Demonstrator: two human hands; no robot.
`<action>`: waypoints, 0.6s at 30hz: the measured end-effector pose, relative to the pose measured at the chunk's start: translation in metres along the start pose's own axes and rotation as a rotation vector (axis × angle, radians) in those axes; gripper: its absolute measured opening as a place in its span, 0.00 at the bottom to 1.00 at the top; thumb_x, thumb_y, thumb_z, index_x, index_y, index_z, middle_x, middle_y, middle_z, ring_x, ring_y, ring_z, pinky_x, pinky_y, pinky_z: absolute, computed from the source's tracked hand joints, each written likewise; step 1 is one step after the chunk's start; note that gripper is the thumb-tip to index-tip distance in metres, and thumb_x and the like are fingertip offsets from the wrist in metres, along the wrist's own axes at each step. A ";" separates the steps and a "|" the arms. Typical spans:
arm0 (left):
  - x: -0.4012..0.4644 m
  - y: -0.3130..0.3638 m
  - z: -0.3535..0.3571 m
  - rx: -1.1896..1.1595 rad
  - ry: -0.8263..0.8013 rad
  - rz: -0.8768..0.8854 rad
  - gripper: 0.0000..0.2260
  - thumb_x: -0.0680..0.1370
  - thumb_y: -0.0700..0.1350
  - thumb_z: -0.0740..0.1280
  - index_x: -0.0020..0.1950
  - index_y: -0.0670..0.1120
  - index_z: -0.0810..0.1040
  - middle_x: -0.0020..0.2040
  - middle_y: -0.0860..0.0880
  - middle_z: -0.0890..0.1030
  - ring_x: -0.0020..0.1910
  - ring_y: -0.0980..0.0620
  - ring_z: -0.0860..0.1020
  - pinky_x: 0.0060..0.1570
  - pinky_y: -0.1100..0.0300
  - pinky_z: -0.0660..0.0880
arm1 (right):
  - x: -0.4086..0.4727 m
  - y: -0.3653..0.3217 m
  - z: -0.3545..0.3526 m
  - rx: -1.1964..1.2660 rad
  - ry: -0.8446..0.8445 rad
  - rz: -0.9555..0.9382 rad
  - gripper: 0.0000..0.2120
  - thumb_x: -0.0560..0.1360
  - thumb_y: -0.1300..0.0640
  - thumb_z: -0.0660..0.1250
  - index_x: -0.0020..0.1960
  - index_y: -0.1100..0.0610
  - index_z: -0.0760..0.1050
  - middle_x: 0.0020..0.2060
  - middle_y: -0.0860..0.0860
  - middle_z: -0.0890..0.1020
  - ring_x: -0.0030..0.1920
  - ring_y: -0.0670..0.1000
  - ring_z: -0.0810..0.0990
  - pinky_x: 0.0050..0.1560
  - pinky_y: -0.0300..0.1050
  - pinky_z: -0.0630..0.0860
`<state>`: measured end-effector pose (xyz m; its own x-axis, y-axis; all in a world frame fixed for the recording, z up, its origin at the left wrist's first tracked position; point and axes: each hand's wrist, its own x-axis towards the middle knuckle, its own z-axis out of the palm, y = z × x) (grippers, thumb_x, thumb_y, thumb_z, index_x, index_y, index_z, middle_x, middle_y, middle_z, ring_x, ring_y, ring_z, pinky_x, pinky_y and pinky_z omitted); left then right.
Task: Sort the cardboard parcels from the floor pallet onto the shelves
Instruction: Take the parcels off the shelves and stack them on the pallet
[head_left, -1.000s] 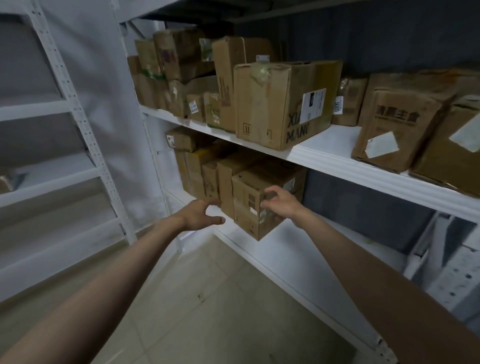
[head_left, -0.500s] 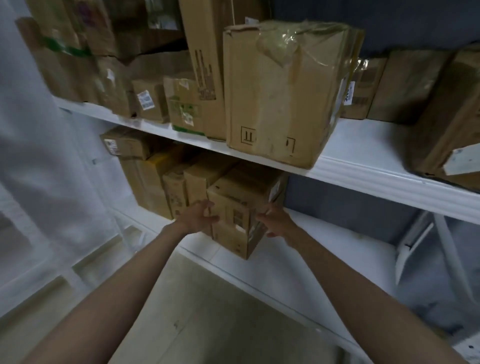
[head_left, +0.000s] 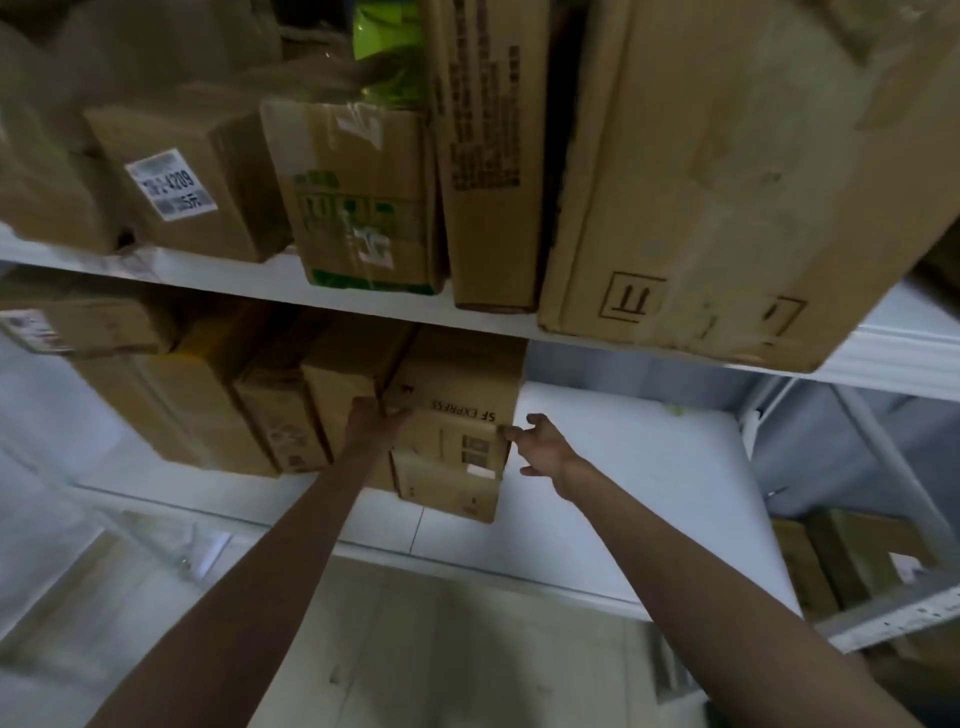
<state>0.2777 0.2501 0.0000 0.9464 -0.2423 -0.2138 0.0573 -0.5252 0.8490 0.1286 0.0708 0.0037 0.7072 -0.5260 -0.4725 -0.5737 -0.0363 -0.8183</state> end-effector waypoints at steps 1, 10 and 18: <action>0.004 -0.002 0.001 -0.018 -0.031 0.013 0.12 0.77 0.46 0.73 0.51 0.41 0.74 0.42 0.45 0.78 0.45 0.44 0.79 0.43 0.54 0.74 | 0.001 0.001 0.002 0.019 -0.004 0.019 0.30 0.83 0.48 0.63 0.79 0.56 0.56 0.71 0.57 0.72 0.66 0.56 0.74 0.62 0.50 0.77; 0.020 -0.017 0.000 -0.054 -0.120 0.044 0.13 0.78 0.50 0.71 0.56 0.42 0.77 0.57 0.41 0.80 0.49 0.49 0.78 0.44 0.60 0.75 | 0.015 0.002 0.020 0.117 0.025 0.033 0.23 0.83 0.43 0.59 0.73 0.54 0.65 0.67 0.55 0.76 0.65 0.56 0.75 0.68 0.56 0.74; 0.010 -0.019 0.012 0.010 -0.221 0.079 0.25 0.76 0.55 0.73 0.68 0.51 0.69 0.61 0.51 0.64 0.56 0.50 0.74 0.56 0.57 0.73 | 0.019 0.011 0.009 0.146 0.100 0.036 0.23 0.83 0.42 0.58 0.73 0.55 0.65 0.65 0.57 0.77 0.62 0.57 0.77 0.64 0.56 0.77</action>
<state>0.2821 0.2477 -0.0236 0.8550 -0.4552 -0.2483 -0.0183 -0.5051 0.8629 0.1390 0.0680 -0.0174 0.6383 -0.6067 -0.4737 -0.5270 0.1041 -0.8435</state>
